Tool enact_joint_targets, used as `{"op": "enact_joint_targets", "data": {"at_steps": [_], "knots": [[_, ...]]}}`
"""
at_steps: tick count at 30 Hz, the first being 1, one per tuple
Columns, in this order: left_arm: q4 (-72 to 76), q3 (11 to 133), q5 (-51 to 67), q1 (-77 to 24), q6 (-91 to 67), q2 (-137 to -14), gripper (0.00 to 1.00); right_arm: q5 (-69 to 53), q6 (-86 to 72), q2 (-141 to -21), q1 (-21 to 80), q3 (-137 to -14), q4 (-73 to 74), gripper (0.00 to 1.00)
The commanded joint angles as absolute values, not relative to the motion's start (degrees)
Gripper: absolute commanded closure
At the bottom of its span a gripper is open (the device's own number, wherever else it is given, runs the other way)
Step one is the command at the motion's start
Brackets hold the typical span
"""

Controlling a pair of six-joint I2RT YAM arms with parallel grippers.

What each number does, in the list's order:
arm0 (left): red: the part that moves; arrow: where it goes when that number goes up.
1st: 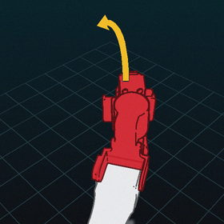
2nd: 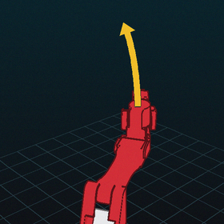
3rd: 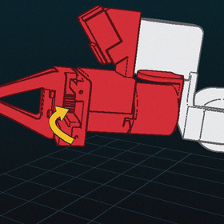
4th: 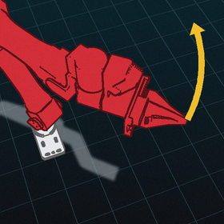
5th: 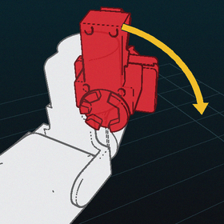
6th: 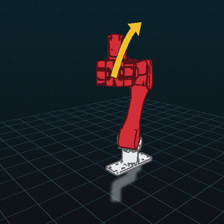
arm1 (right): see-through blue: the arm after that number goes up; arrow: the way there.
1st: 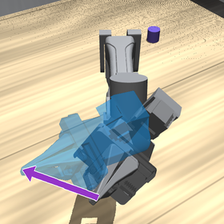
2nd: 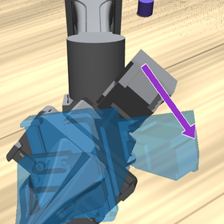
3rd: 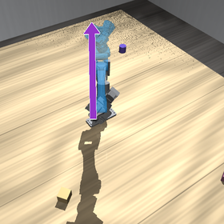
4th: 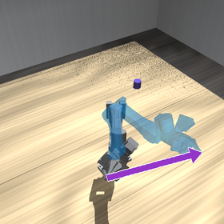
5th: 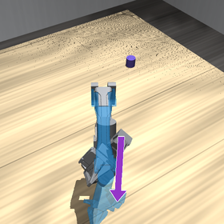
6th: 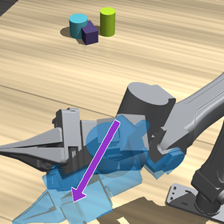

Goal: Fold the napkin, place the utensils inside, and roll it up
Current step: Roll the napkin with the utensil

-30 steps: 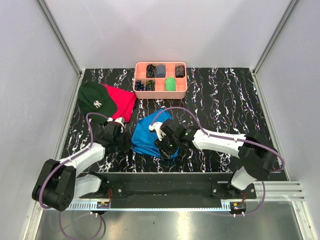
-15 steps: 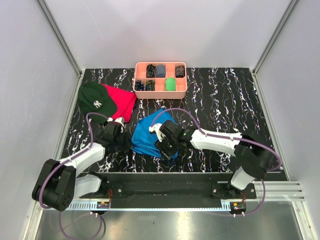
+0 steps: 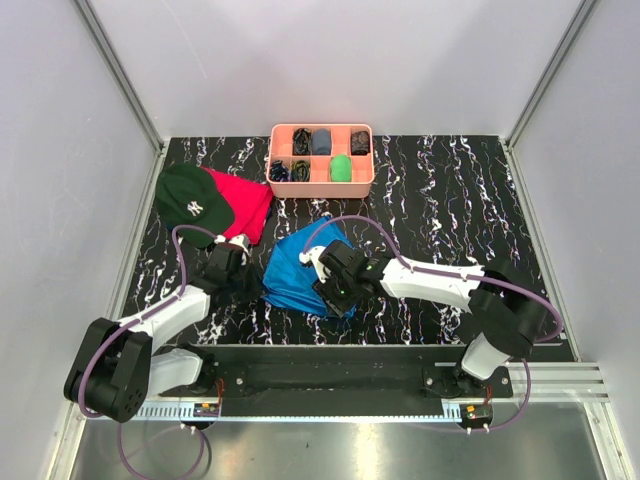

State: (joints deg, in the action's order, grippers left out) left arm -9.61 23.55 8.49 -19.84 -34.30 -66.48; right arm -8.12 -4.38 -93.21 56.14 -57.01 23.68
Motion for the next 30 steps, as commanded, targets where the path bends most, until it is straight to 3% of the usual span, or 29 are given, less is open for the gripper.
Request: {"op": "enact_joint_targets", "data": {"at_steps": [1,2,6,17,22,30], "knots": [[-11.34,24.61,7.12,-19.69,-33.05,-67.15,0.99,-5.81,-4.66,-92.72,56.6,-59.41,25.05,0.67],[-11.25,24.61,7.12,-19.69,-33.05,-67.15,0.99,-4.5,-4.75,-92.81,56.6,-59.41,25.22,0.76],[-11.34,24.7,7.12,-19.78,-33.05,-67.06,0.99,-2.37,-4.92,-93.69,56.51,-59.59,25.31,0.84],[-11.78,24.79,6.42,-19.78,-33.05,-67.32,1.0,-6.94,-5.27,-100.54,52.03,-61.08,28.03,0.86],[-12.48,25.22,6.07,-19.78,-33.13,-67.76,1.0,-6.68,-6.42,-102.39,50.45,-62.31,31.46,0.81],[-12.57,25.4,6.76,-19.69,-33.22,-67.41,1.0,-6.77,-6.42,-98.88,50.36,-65.47,36.38,0.48]]}}
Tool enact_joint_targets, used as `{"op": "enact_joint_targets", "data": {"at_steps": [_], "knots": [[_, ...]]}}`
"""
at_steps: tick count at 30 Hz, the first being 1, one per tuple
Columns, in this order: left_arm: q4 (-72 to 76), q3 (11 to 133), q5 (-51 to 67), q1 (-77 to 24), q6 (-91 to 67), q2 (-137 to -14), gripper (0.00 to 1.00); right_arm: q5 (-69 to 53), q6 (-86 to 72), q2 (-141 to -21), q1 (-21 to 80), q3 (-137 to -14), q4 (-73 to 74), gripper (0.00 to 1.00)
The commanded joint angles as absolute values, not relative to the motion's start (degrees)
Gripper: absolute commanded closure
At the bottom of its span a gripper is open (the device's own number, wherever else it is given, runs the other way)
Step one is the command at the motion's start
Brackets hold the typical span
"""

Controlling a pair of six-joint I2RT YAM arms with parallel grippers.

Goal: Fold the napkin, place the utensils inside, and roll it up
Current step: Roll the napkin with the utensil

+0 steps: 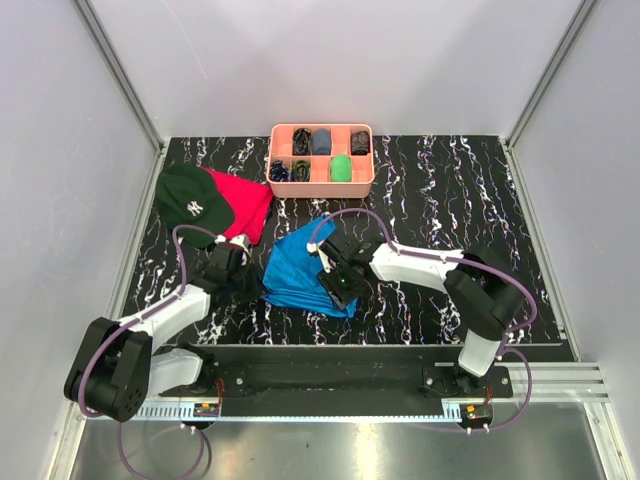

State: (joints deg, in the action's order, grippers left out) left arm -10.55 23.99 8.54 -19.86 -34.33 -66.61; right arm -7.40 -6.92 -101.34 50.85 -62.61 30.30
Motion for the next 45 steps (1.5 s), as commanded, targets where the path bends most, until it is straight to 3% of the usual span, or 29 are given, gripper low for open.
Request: {"op": "enact_joint_targets", "data": {"at_steps": [1,4,10,15,19,31,45], "knots": [[-12.57,25.49,6.85,-19.69,-33.22,-67.41,1.0,-6.59,-6.24,-97.4,50.36,-66.26,36.56,0.46],[-13.36,26.19,7.21,-19.69,-33.22,-67.76,1.0,-4.85,-4.4,-94.67,51.5,-69.51,36.83,0.39],[-14.94,27.6,7.74,-19.77,-33.22,-68.9,1.0,7.19,2.36,-91.5,58.52,-70.05,28.49,0.33],[-15.03,28.12,8.35,-19.69,-33.14,-69.7,1.0,3.09,7.81,-91.49,61.52,-66.8,16.98,0.3],[-15.12,28.39,8.88,-19.69,-33.14,-70.22,1.0,0.26,10.63,-95.09,63.89,-65.65,11.61,0.31],[-15.21,28.74,9.67,-19.69,-33.05,-71.1,1.0,-7.73,13.27,-103.0,64.25,-66.97,9.58,0.46],[-15.03,28.83,10.11,-19.69,-33.05,-71.1,1.0,-1.41,15.29,-108.19,64.16,-67.59,9.14,0.41]]}}
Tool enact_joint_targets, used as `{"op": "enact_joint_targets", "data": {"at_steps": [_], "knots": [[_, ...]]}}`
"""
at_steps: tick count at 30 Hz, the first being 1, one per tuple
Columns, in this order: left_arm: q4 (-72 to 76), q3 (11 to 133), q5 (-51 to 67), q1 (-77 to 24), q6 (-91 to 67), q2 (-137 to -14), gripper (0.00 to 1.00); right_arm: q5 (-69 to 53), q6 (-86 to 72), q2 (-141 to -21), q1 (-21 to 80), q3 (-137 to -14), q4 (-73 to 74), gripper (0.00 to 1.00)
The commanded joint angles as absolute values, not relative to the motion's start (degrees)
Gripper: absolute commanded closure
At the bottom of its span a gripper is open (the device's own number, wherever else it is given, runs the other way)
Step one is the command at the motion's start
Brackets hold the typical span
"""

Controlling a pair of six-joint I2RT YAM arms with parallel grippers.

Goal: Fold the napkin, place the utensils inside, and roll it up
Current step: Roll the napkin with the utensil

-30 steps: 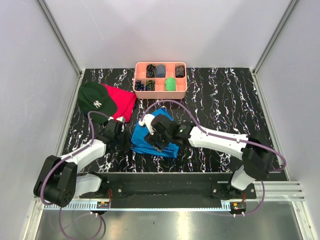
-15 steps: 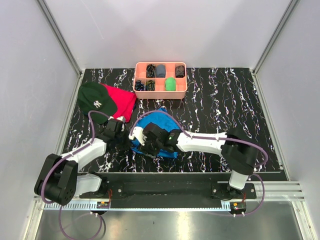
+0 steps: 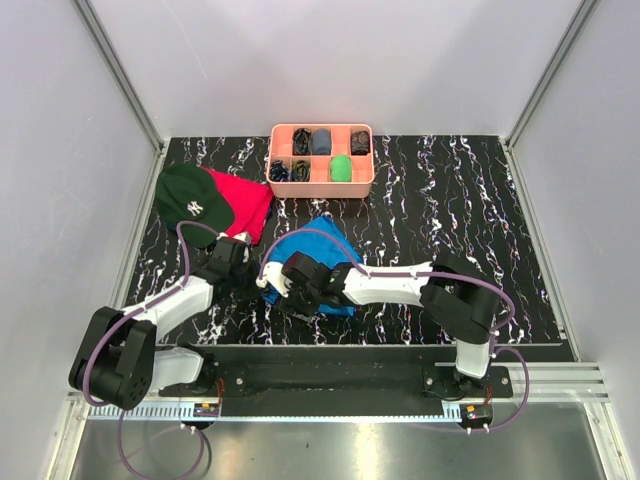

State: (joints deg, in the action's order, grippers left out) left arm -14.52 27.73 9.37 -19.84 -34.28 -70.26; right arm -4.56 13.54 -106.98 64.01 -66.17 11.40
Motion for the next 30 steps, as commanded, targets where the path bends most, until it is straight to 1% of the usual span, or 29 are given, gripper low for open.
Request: {"op": "enact_joint_targets", "data": {"at_steps": [1,7,11,17,23,30], "knots": [[-15.03,28.83,10.11,-19.69,-33.13,-71.1,1.0,-1.32,15.38,-108.45,64.16,-67.67,9.23,0.41],[-14.94,28.65,10.37,-19.69,-33.05,-70.93,1.0,-0.27,15.12,-109.69,62.93,-67.85,9.14,0.42],[-14.85,28.74,10.46,-19.69,-33.05,-71.02,1.0,-1.13,15.91,-107.15,62.93,-67.41,9.23,0.42],[-14.77,28.65,10.46,-19.78,-33.13,-70.93,1.0,-2.99,17.75,-105.03,63.02,-68.29,10.55,0.35],[-14.85,28.65,10.46,-19.69,-33.05,-70.93,1.0,-1.67,18.89,-105.03,63.02,-68.64,9.93,0.33],[-14.85,28.57,10.46,-19.69,-33.05,-70.93,1.0,-0.97,19.86,-104.68,63.02,-68.64,8.18,0.32]]}}
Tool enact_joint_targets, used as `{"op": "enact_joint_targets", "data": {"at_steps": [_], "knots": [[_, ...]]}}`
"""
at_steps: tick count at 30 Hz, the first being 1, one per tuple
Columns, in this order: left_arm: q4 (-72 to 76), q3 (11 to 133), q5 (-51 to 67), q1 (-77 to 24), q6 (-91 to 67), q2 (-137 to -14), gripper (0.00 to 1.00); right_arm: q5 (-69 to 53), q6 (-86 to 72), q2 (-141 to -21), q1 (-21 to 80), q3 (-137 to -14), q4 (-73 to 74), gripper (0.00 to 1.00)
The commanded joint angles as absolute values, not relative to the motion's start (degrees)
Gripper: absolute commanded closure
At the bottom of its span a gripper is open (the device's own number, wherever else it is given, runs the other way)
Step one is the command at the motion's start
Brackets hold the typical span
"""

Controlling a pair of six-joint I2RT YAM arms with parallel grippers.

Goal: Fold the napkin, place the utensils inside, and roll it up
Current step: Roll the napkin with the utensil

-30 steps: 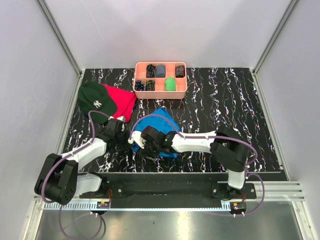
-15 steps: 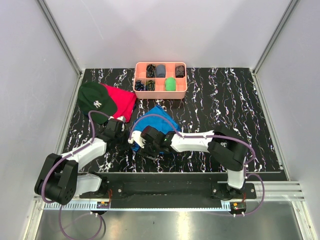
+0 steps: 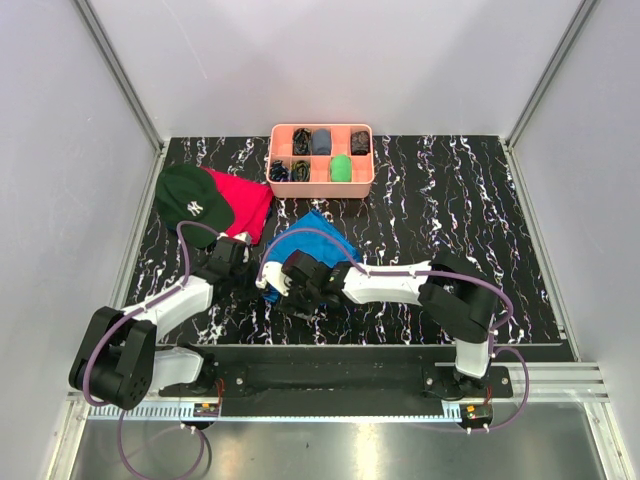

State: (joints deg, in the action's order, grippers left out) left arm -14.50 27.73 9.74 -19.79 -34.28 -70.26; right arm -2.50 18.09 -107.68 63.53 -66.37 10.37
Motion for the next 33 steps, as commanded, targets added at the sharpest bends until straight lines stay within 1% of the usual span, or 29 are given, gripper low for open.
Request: {"op": "enact_joint_targets", "data": {"at_steps": [1,10,14,18,25,30,33], "knots": [[-14.85,28.65,10.46,-19.77,-33.13,-70.93,1.0,-0.97,19.86,-104.85,63.02,-68.73,8.17,0.32],[-14.85,28.74,10.99,-19.69,-33.13,-70.14,1.0,2.63,21.09,-107.75,62.93,-68.82,6.51,0.33],[-14.77,28.74,10.99,-19.69,-33.14,-70.4,1.0,4.31,21.53,-106.18,62.93,-66.63,3.08,0.33],[-14.68,28.91,10.99,-19.69,-33.13,-70.49,1.0,3.25,21.97,-106.52,62.84,-66.97,3.16,0.31],[-14.68,28.74,11.08,-19.69,-33.13,-70.05,1.0,-3.07,20.13,-107.67,62.32,-68.2,5.8,0.31],[-14.77,28.92,11.16,-19.69,-33.13,-70.05,1.0,-4.74,19.34,-110.03,60.74,-69.69,8.96,0.33],[-14.77,28.65,11.08,-19.69,-33.13,-69.79,1.0,-6.94,18.37,-111.0,58.81,-70.92,10.54,0.37]]}}
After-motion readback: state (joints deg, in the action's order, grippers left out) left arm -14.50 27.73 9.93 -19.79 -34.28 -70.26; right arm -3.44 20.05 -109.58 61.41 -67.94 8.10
